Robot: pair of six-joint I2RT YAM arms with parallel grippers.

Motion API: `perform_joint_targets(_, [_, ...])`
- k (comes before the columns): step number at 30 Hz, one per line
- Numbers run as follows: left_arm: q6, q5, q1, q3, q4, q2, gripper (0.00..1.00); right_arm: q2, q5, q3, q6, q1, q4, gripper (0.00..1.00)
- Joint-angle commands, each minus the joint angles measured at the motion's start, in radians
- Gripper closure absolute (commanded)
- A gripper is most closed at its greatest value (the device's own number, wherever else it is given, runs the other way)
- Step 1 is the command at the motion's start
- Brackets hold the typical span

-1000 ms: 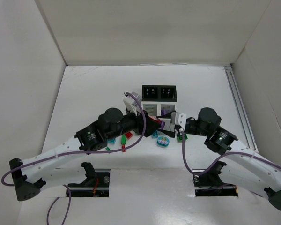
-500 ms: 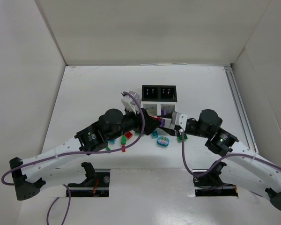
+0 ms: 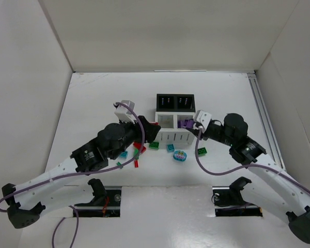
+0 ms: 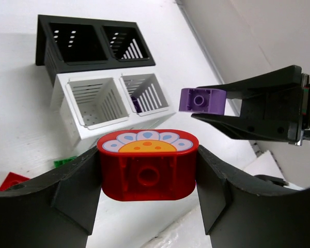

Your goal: Sort the legos into containers by color

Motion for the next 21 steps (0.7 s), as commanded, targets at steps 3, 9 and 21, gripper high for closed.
perform_joint_targets(3, [0.029,-0.062,0.013,0.032,-0.001,0.068,0.63,0.087,-0.053,0.056,-0.019,-0.053,-0.032,0.79])
perform_joint_targets(9, [0.072,0.169,0.22,0.082,0.031,0.23,0.67,0.248,0.015,0.125,-0.034,-0.062,-0.056,0.77])
perform_joint_targets(21, [0.113,0.242,0.256,0.082,0.08,0.269,0.64,0.353,0.128,0.197,-0.025,-0.081,-0.068,0.69])
